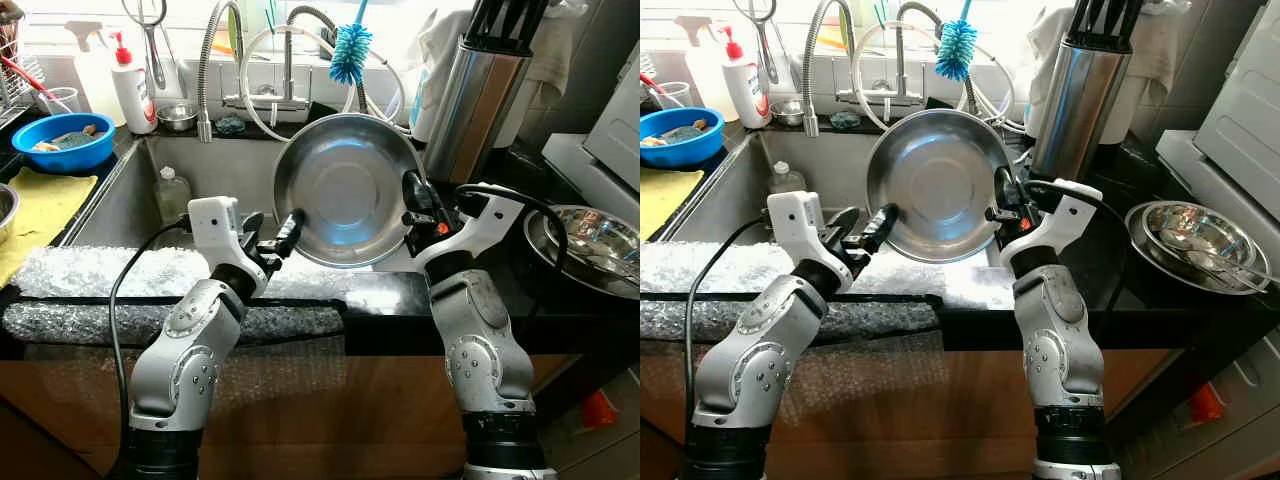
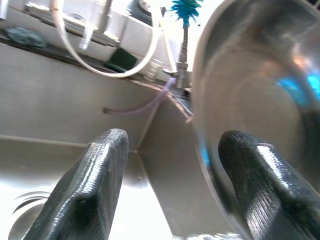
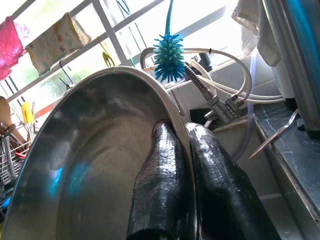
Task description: Kitchen organization
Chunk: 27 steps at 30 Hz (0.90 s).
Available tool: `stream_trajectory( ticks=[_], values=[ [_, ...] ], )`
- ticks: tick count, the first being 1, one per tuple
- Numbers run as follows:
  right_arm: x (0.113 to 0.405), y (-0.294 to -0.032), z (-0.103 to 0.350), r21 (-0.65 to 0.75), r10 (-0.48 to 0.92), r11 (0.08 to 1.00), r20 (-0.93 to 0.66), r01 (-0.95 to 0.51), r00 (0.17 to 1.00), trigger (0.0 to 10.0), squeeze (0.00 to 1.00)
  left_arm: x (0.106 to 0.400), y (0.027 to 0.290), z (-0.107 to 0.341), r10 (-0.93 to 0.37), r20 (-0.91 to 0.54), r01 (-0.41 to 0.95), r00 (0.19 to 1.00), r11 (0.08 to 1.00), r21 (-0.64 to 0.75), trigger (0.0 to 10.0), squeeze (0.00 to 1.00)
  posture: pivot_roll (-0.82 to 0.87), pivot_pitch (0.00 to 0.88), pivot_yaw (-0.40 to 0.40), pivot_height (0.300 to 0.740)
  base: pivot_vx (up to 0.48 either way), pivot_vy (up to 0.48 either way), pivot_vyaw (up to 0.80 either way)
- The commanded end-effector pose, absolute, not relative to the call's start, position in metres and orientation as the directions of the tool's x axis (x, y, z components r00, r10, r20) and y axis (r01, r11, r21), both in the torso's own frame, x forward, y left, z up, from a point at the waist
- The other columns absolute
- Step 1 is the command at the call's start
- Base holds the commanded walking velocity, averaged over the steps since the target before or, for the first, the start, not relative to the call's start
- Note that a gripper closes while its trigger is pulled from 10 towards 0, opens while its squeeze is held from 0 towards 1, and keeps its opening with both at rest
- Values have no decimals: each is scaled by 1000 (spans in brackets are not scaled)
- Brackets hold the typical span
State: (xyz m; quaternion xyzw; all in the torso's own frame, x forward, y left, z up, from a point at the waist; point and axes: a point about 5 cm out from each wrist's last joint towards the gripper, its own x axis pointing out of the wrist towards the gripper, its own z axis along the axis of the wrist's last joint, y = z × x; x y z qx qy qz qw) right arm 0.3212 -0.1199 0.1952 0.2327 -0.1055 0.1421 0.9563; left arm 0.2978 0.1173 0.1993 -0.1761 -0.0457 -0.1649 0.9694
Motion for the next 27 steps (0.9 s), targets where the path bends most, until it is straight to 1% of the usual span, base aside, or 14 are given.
stream_trajectory(
  ticks=[1,7,23,24,25,26,27],
  values=[
    [322,-120,204,404,224,851,298,-335,928,10000,0,300,115,206,-301,170,341,938,883,-322,0,0,-73,0,-78,740,0,0,0],
    [322,-119,204,406,226,849,300,-338,927,10000,0,301,116,207,-285,180,330,942,884,-331,0,0,-73,1,-79,740,0,0,0],
    [323,-117,202,394,234,855,286,-337,929,10000,0,301,113,208,-305,189,352,933,879,-321,0,0,-71,0,-81,740,0,0,0],
    [323,-117,202,395,234,855,286,-337,929,10000,173,301,113,208,-307,190,355,932,878,-321,0,0,-71,0,-82,740,0,0,0],
    [323,-117,202,395,234,855,286,-336,929,10000,173,301,113,208,-308,190,356,932,878,-321,0,0,-71,0,-82,740,0,0,0],
    [324,-118,202,397,231,855,284,-333,931,10000,1000,301,113,208,-308,190,356,932,878,-322,0,0,-71,0,-82,740,0,0,0],
    [324,-118,202,398,230,855,284,-332,931,10000,1000,301,113,208,-308,191,356,932,878,-321,0,0,-71,0,-82,740,0,0,0]
  ],
)
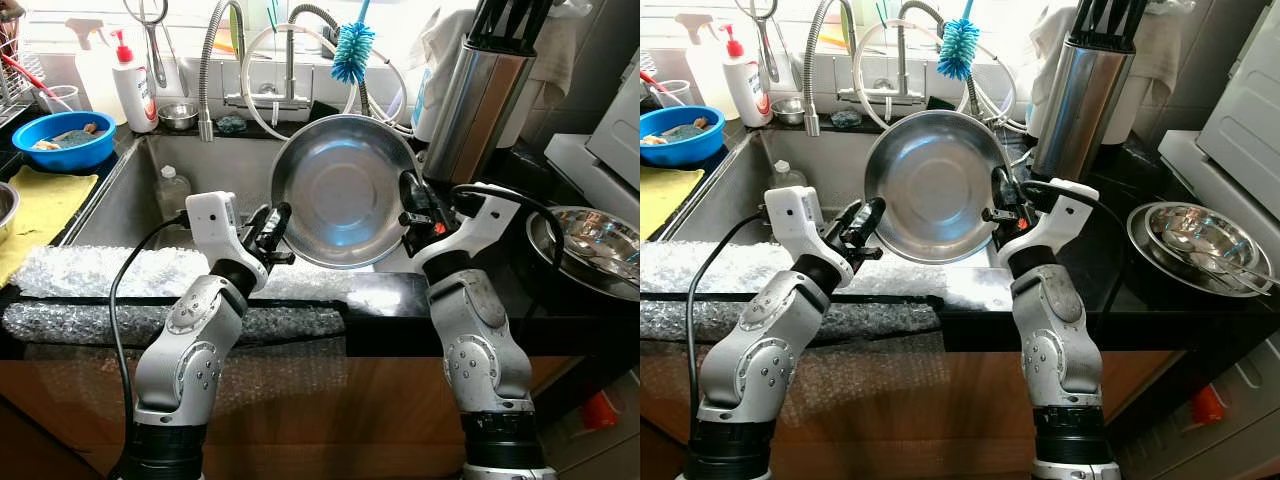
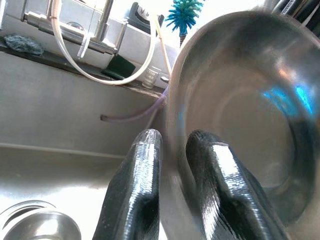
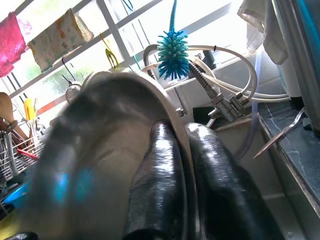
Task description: Kitchen organization
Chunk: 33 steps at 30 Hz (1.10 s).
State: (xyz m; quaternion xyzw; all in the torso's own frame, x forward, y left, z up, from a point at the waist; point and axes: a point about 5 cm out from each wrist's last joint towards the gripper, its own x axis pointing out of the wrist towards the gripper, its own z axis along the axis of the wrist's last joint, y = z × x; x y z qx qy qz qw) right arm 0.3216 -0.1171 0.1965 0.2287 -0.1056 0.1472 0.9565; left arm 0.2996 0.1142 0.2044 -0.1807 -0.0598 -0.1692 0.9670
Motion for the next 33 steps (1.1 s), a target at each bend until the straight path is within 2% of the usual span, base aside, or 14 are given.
stream_trajectory(
  ticks=[1,21,22,24,25,29,33],
  values=[
    [324,-118,202,398,229,855,283,-331,931,10000,1000,301,113,208,-308,191,356,932,878,-321,0,0,-71,0,-82,740,0,0,0],
    [324,-113,205,391,262,844,297,-367,918,10000,1000,301,113,209,-299,195,349,934,879,-324,0,0,-70,0,-84,740,0,0,0],
    [324,-112,206,386,266,844,301,-372,916,10000,651,301,113,209,-296,195,346,935,880,-325,0,0,-70,0,-84,740,0,0,0],
    [324,-112,206,385,267,844,302,-373,915,10000,651,301,113,209,-295,194,345,935,880,-326,0,0,-70,0,-84,740,0,0,0],
    [322,-109,216,387,279,826,349,-409,895,10000,0,302,113,208,-282,194,333,940,884,-327,0,0,-70,0,-85,740,0,0,0],
    [314,-95,237,354,368,767,440,-535,819,10000,0,302,113,208,-272,191,322,943,888,-328,0,0,-74,0,-84,740,0,0,0],
    [313,-93,242,332,368,775,454,-538,811,10000,0,302,113,208,-269,190,320,944,888,-330,0,0,-72,1,-85,740,0,0,0]
  ],
)
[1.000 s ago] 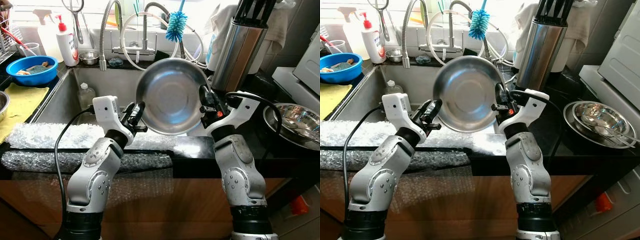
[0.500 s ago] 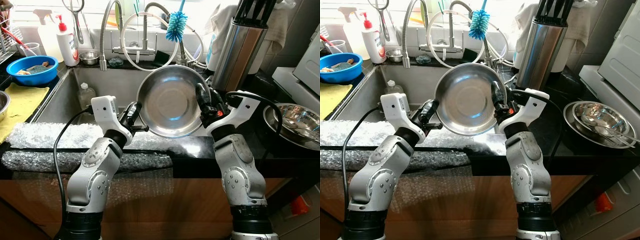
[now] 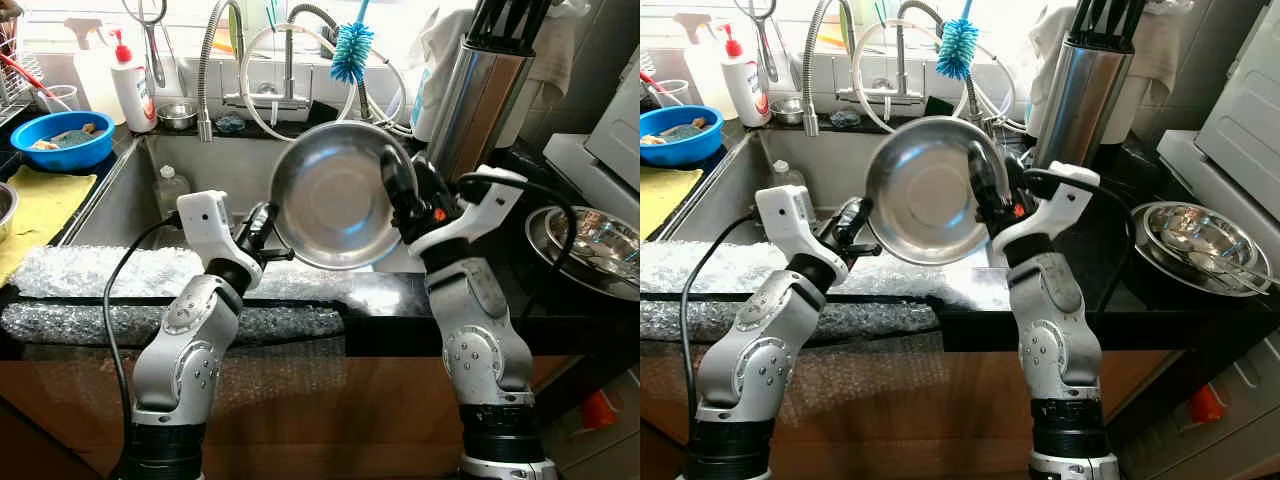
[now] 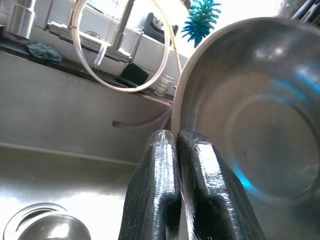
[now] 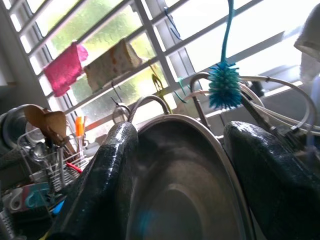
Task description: Kitchen organization
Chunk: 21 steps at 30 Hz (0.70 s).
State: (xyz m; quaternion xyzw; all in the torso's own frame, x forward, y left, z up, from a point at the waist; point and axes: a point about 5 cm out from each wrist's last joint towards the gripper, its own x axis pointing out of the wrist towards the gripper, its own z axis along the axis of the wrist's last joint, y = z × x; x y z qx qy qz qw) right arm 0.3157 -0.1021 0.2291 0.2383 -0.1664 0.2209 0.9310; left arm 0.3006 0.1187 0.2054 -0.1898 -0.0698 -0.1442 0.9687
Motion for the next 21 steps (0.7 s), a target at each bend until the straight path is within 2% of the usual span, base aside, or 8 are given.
stream_trajectory(
  ticks=[1,2,3,6,11,19,21],
  values=[
    [315,-96,244,326,333,801,455,-502,826,10000,0,302,113,208,-269,190,319,944,888,-330,0,0,-71,1,-85,740,0,0,0],
    [320,-105,246,336,237,850,445,-406,864,10000,0,302,113,208,-268,190,318,945,888,-330,0,0,-72,1,-84,740,0,0,0],
    [320,-105,246,336,237,850,445,-406,864,10000,0,302,113,208,-268,190,318,945,888,-330,0,0,-72,1,-84,740,0,0,0],
    [328,-120,244,357,87,904,387,-236,918,10000,0,302,113,207,-268,190,319,944,888,-331,0,0,-77,1,-84,740,0,0,0],
    [333,-132,234,354,-6,928,327,-117,945,10000,0,302,112,207,-270,192,322,943,886,-333,0,0,-73,0,-85,740,0,0,0],
    [330,-128,239,367,13,917,361,-155,932,10000,0,304,115,208,-248,198,303,948,893,-333,0,0,-72,2,-85,740,0,0,0],
    [329,-126,242,367,24,914,379,-174,925,10000,0,306,117,212,-209,216,275,954,898,-344,0,0,-76,1,-83,740,0,0,0]
  ],
)
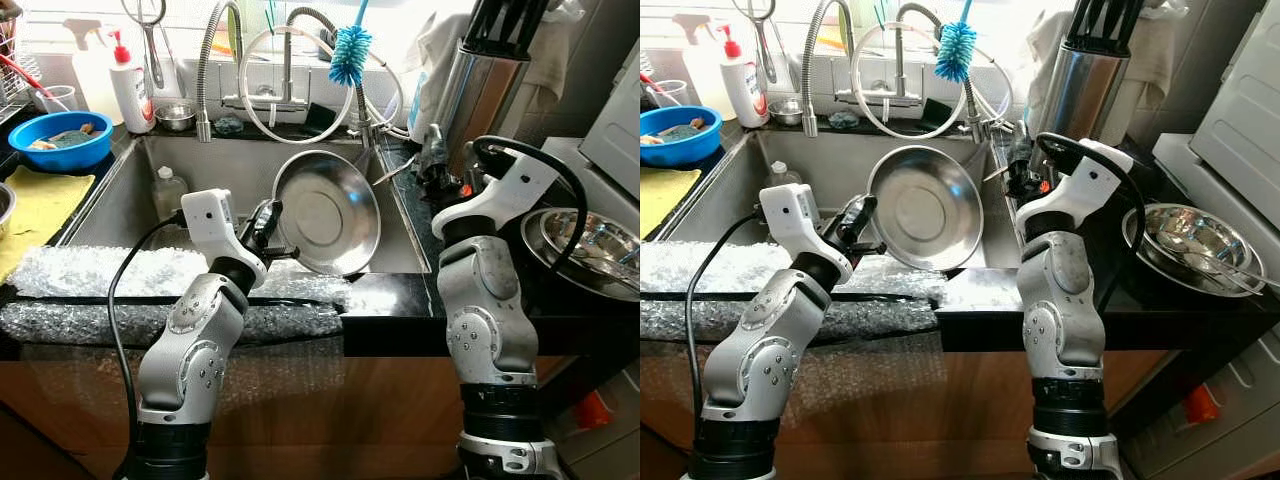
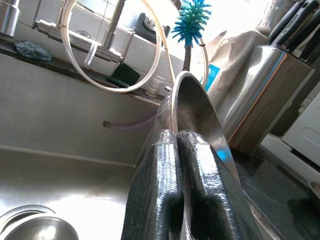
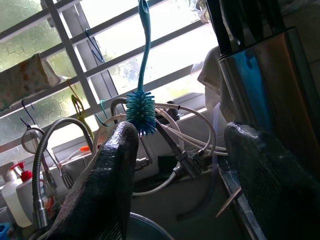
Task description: Kitchen organization
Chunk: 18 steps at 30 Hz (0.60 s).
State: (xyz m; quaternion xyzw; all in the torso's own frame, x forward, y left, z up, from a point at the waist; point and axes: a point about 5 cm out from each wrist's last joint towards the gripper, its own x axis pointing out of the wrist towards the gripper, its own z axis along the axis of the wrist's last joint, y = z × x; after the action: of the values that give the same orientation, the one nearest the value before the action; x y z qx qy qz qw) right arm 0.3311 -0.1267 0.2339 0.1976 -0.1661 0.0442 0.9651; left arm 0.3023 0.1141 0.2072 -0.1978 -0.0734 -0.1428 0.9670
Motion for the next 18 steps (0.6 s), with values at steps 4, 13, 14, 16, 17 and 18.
stream_trajectory(
  ticks=[4,13,14,16,17,18],
  values=[
    [322,-121,246,326,68,920,415,-218,907,10000,0,315,130,231,-63,297,198,953,871,-450,0,0,-78,1,-83,740,0,0,0],
    [305,-139,232,211,39,969,395,-132,918,10000,0,336,149,242,99,322,69,942,879,-471,10000,0,-95,2,-74,740,0,0,0],
    [302,-143,227,192,36,974,380,-117,924,10000,0,339,148,240,93,322,61,942,897,-438,10000,0,-98,1,-73,740,0,0,0],
    [296,-151,215,145,25,986,339,-78,941,10000,0,344,145,236,69,322,51,944,935,-350,10000,0,-102,3,-73,740,0,0,0],
    [292,-154,209,132,20,989,321,-65,947,10000,0,346,144,234,59,317,48,947,947,-319,10000,0,-108,3,-71,740,0,0,0],
    [291,-155,206,125,17,990,312,-59,950,10000,0,348,143,233,54,314,47,948,951,-305,10000,0,-110,3,-71,740,0,0,0]
  ],
)
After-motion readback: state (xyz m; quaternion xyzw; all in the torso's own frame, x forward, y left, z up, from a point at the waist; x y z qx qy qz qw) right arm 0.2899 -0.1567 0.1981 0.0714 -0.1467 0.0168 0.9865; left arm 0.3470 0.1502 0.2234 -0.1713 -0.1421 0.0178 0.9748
